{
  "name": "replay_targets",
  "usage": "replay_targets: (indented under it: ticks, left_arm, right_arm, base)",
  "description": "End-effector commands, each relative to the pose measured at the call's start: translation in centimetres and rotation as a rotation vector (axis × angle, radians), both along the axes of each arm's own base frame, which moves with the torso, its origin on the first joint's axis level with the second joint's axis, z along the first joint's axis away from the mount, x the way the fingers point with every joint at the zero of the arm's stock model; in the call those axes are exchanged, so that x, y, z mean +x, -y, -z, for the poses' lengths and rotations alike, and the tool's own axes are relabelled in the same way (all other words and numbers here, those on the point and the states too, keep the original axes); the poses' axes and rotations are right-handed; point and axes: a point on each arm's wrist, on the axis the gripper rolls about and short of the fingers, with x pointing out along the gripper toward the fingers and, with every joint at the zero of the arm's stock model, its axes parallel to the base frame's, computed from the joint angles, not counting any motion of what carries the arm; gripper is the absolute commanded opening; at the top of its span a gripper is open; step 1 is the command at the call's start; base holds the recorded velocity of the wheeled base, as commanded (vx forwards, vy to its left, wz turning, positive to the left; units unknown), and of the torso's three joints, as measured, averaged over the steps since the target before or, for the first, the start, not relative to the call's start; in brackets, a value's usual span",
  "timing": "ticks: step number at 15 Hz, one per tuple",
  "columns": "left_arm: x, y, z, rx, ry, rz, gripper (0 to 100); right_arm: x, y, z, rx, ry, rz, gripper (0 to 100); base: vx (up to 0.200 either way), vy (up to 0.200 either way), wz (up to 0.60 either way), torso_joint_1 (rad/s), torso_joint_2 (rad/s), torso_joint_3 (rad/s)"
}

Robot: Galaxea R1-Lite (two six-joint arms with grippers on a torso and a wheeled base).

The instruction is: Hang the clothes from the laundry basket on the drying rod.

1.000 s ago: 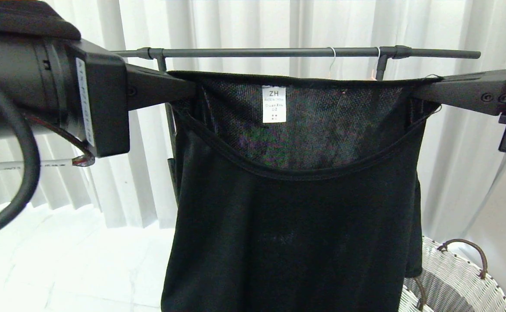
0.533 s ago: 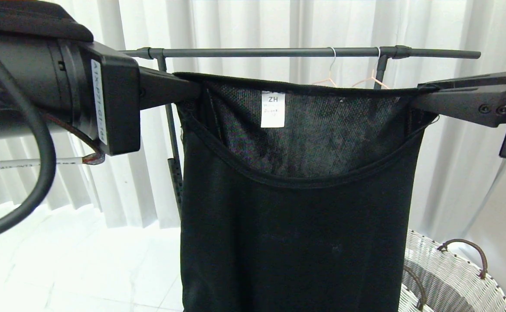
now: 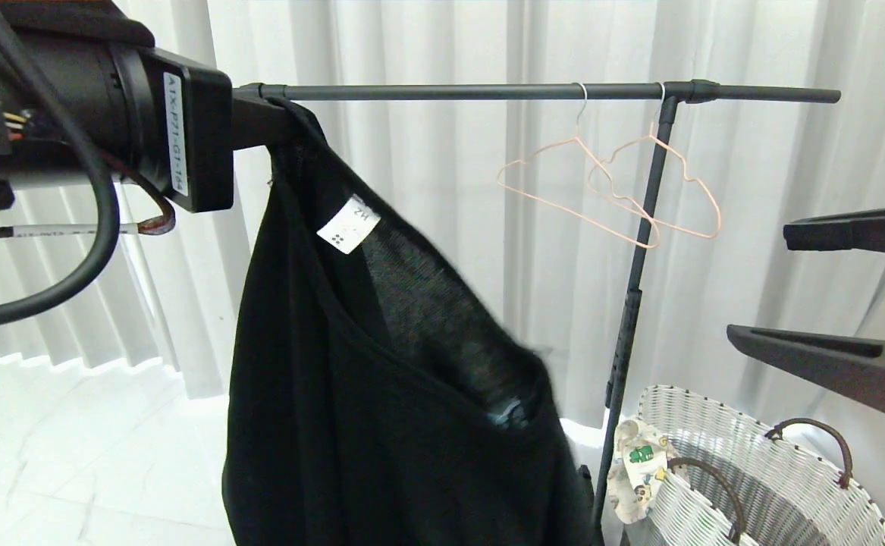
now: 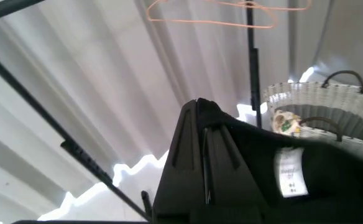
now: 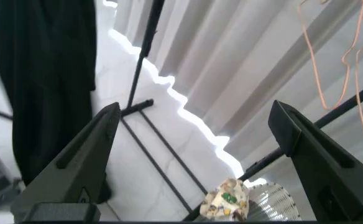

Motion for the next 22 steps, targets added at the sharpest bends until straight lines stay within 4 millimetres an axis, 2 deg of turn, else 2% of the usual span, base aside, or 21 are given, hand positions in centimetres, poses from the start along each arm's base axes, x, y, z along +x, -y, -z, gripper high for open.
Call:
replay_targets:
  ticks: [1, 2, 4, 6, 7, 9, 12, 15, 18, 22]
  left_arm:
    - [0.4, -0.1, 0.2, 0.006, -0.008, -0.014, 0]
    - [0.4, -0.1, 0.5, 0.015, -0.016, -0.014, 0]
    - [0.1, -1.5, 0.9, 0.022, -0.015, -0.077, 0]
    - [-0.4, -3.9, 1.4, 0.025, -0.016, -0.173, 0]
    - [-0.8, -5.7, 2.0, 0.03, -0.023, -0.257, 0]
    - [-1.6, -8.4, 2.7, 0.04, -0.023, -0.394, 0]
    - [-2.7, -9.6, 2.8, 0.047, -0.004, -0.446, 0]
    - [-3.6, -9.8, 4.7, 0.071, -0.043, -0.449, 0]
    - [-4.5, -10.1, 5.7, 0.096, -0.051, -0.447, 0]
    - [-4.5, -10.2, 6.1, 0.108, -0.061, -0.457, 0]
  right_arm:
    - [-0.8, 1.2, -0.2, 0.021, 0.015, 0.004, 100]
    - [-0.6, 1.4, -0.1, 0.016, 0.014, 0.038, 100]
    - [0.8, 3.2, 0.8, -0.069, -0.024, 0.28, 100]
    - [1.5, 5.5, 1.4, -0.153, -0.098, 0.479, 100]
    - [1.9, 6.9, 2.1, -0.201, -0.157, 0.599, 100]
    - [2.2, 8.6, 3.2, -0.254, -0.212, 0.739, 100]
    - [1.4, 10.0, 4.1, -0.356, -0.176, 0.788, 100]
    - [1.0, 10.4, 5.3, -0.358, -0.153, 0.819, 100]
    - [0.8, 10.4, 5.5, -0.307, -0.169, 0.807, 100]
    - [0.9, 10.3, 5.4, -0.196, -0.214, 0.81, 100]
  base:
    - [0.0, 0.0, 0.0, 0.0, 0.0, 0.0]
    - [0.0, 0.0, 0.0, 0.0, 0.0, 0.0]
    - [0.0, 0.0, 0.0, 0.0, 0.0, 0.0]
    - [0.0, 0.0, 0.0, 0.0, 0.0, 0.0]
    - [0.0, 0.0, 0.0, 0.0, 0.0, 0.0]
    - [0.0, 0.0, 0.0, 0.0, 0.0, 0.0]
    - [0.0, 0.0, 0.0, 0.0, 0.0, 0.0]
    - [0.0, 0.0, 0.0, 0.0, 0.0, 0.0]
    - [0.0, 0.0, 0.0, 0.0, 0.0, 0.0]
    - [0.0, 0.0, 0.0, 0.0, 0.0, 0.0]
